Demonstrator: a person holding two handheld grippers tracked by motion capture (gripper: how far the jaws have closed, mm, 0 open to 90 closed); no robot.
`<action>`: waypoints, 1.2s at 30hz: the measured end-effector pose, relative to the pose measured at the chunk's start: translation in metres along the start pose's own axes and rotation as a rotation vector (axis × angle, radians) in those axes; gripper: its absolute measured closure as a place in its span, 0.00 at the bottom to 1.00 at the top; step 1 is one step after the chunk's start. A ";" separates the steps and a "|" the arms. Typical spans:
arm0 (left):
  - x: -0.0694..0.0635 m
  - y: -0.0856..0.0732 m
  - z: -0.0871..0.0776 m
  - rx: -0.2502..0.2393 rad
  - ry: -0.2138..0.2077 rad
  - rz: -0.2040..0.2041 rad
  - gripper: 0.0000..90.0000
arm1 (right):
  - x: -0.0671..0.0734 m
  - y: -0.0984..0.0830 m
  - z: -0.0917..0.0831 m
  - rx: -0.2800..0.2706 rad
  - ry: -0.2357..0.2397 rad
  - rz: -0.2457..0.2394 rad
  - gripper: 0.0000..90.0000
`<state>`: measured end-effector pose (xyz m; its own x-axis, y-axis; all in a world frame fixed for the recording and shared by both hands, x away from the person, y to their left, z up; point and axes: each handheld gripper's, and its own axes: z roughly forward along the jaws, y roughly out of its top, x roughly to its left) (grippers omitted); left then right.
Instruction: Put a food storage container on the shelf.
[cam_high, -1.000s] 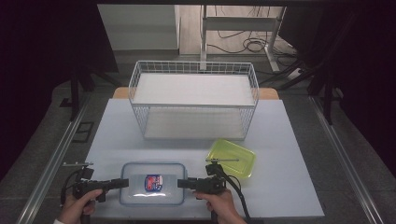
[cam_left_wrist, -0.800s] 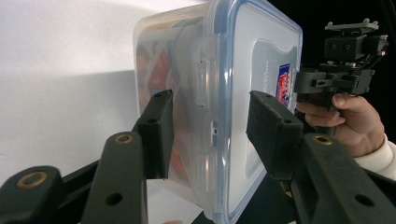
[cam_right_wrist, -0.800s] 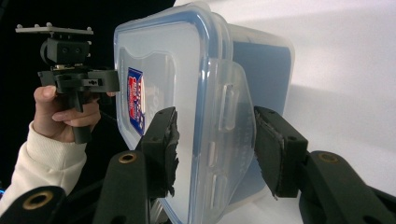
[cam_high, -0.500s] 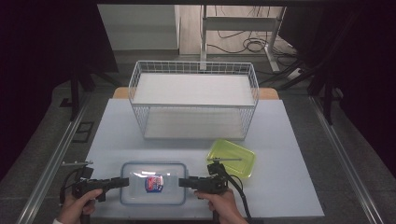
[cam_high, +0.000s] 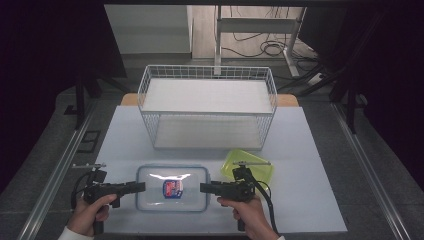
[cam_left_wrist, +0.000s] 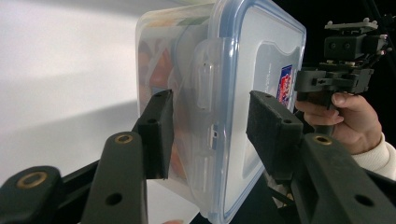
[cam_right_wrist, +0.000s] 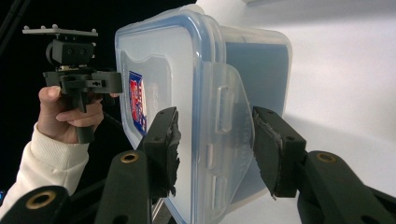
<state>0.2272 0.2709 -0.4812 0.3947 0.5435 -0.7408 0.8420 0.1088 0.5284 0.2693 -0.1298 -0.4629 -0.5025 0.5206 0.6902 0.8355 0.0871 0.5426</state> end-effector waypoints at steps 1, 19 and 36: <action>-0.005 0.006 0.002 0.004 -0.003 0.014 0.58 | 0.000 0.003 -0.003 -0.004 -0.001 -0.005 0.59; -0.054 0.073 0.019 -0.017 -0.034 0.111 0.58 | 0.017 0.062 -0.060 -0.071 -0.034 -0.085 0.58; -0.086 0.149 0.025 -0.048 -0.054 0.172 0.58 | 0.032 0.130 -0.093 -0.113 -0.059 -0.133 0.58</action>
<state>0.3278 0.2193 -0.3489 0.5516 0.5123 -0.6583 0.7425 0.0580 0.6673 0.3409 -0.1808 -0.3252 -0.5904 0.5600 0.5813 0.7304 0.0642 0.6800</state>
